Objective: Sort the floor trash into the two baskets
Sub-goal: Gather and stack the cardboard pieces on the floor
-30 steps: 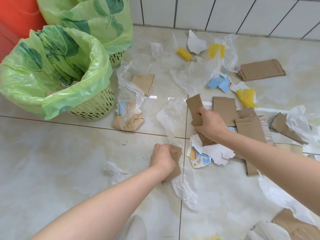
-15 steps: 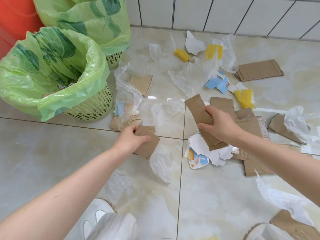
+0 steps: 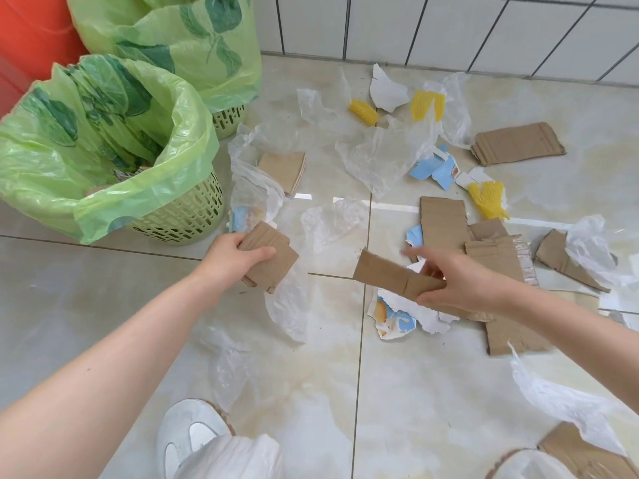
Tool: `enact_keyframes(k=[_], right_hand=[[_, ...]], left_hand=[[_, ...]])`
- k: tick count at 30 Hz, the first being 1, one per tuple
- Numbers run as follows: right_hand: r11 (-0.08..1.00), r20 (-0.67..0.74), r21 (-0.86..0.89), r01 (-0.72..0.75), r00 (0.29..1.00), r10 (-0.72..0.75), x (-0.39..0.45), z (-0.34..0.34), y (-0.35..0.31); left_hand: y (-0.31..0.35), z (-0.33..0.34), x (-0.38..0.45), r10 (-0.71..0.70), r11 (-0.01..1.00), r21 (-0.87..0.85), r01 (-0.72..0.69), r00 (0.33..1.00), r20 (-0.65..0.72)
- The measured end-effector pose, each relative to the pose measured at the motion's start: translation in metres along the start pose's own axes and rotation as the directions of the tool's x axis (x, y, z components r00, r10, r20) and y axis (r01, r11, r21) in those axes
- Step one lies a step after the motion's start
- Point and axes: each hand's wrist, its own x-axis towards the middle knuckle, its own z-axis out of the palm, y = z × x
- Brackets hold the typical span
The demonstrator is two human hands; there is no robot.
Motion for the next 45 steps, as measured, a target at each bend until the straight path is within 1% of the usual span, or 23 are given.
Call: enact_keyframes(k=[2, 4, 6, 8, 11, 13, 15, 17, 19, 21, 22, 23, 25, 27, 30, 32, 36, 39, 42, 43, 45], right_hand=[[0.992, 0.087, -0.123, 0.019, 0.996, -0.008, -0.003, 0.001, -0.003], [0.985, 0.155, -0.157, 0.071, 0.987, -0.047, -0.003, 0.009, -0.011], [0.975, 0.192, -0.177, 0.137, 0.976, -0.102, 0.0, 0.019, -0.021], [0.961, 0.22, -0.216, 0.173, 0.968, -0.125, 0.006, 0.029, -0.028], [0.936, 0.259, -0.27, 0.227, 0.953, -0.157, 0.012, 0.039, -0.04], [0.924, 0.265, -0.298, 0.238, 0.951, -0.16, 0.016, 0.045, -0.046], [0.918, 0.26, -0.342, 0.202, 0.959, -0.114, 0.02, 0.049, -0.046], [0.914, 0.255, -0.378, 0.151, 0.966, -0.054, 0.024, 0.054, -0.042], [0.909, 0.25, -0.393, 0.14, 0.967, -0.04, 0.025, 0.055, -0.04], [0.906, 0.253, -0.399, 0.143, 0.967, -0.041, 0.024, 0.054, -0.039], [0.907, 0.255, -0.398, 0.14, 0.966, -0.037, 0.023, 0.053, -0.037], [0.907, 0.256, -0.397, 0.137, 0.966, -0.034, 0.023, 0.052, -0.034], [0.916, 0.24, -0.379, 0.132, 0.97, -0.04, 0.022, 0.049, -0.029], [0.917, 0.199, -0.367, 0.155, 0.976, -0.085, 0.019, 0.045, -0.022], [0.866, 0.148, -0.46, 0.196, 0.979, -0.142, 0.014, 0.034, -0.013], [0.84, 0.133, -0.517, 0.167, 0.985, -0.114, 0.013, 0.025, -0.005], [0.794, 0.144, -0.6, 0.096, 0.99, -0.011, 0.011, 0.015, 0.005], [0.772, 0.132, -0.63, 0.09, 0.991, -0.008, 0.011, 0.017, 0.008], [0.735, 0.101, -0.673, 0.085, 0.995, -0.023, 0.013, 0.019, 0.006], [0.719, 0.084, -0.689, 0.085, 0.996, -0.037, 0.014, 0.019, 0.006], [0.695, 0.046, -0.714, 0.082, 0.996, -0.07, 0.014, 0.019, 0.004]], left_hand=[[0.0, -0.004, 0.002, -0.045, 0.998, -0.048, 0.047, 0.998, 0.051], [0.001, -0.002, 0.0, -0.096, 0.984, -0.134, 0.119, 0.981, 0.166], [0.001, 0.006, -0.002, -0.114, 0.966, -0.196, 0.167, 0.96, 0.254], [0.002, 0.017, -0.005, -0.106, 0.964, -0.199, 0.177, 0.94, 0.323], [0.0, 0.034, -0.007, -0.132, 0.954, -0.187, 0.234, 0.888, 0.44], [-0.002, 0.043, -0.006, -0.138, 0.954, -0.174, 0.244, 0.874, 0.466], [-0.004, 0.048, -0.002, -0.12, 0.978, -0.108, 0.176, 0.911, 0.394], [-0.007, 0.048, 0.007, -0.058, 0.998, 0.001, 0.06, 0.966, 0.25], [-0.011, 0.043, 0.017, 0.04, 0.992, 0.117, -0.05, 0.995, 0.088], [-0.014, 0.039, 0.023, 0.151, 0.947, 0.291, -0.133, 0.988, -0.041], [-0.016, 0.037, 0.024, 0.196, 0.906, 0.395, -0.151, 0.978, -0.075], [-0.017, 0.037, 0.026, 0.221, 0.861, 0.486, -0.151, 0.971, -0.089], [-0.019, 0.038, 0.029, 0.213, 0.807, 0.577, -0.124, 0.973, -0.088], [-0.019, 0.041, 0.032, 0.175, 0.799, 0.593, -0.1, 0.982, -0.071], [-0.016, 0.043, 0.034, 0.133, 0.801, 0.594, -0.075, 0.99, -0.055], [-0.015, 0.043, 0.032, 0.128, 0.789, 0.609, -0.081, 0.991, -0.034], [-0.019, 0.043, 0.021, 0.166, 0.764, 0.628, -0.146, 0.986, 0.028], [-0.024, 0.044, 0.007, 0.16, 0.794, 0.587, -0.16, 0.986, 0.051], [-0.033, 0.039, 0.006, 0.182, 0.848, 0.51, -0.143, 0.983, -0.027], [-0.036, 0.036, 0.008, 0.156, 0.863, 0.494, -0.103, 0.985, -0.068], [-0.04, 0.031, 0.013, 0.052, 0.882, 0.471, 0.017, 0.99, -0.133]])
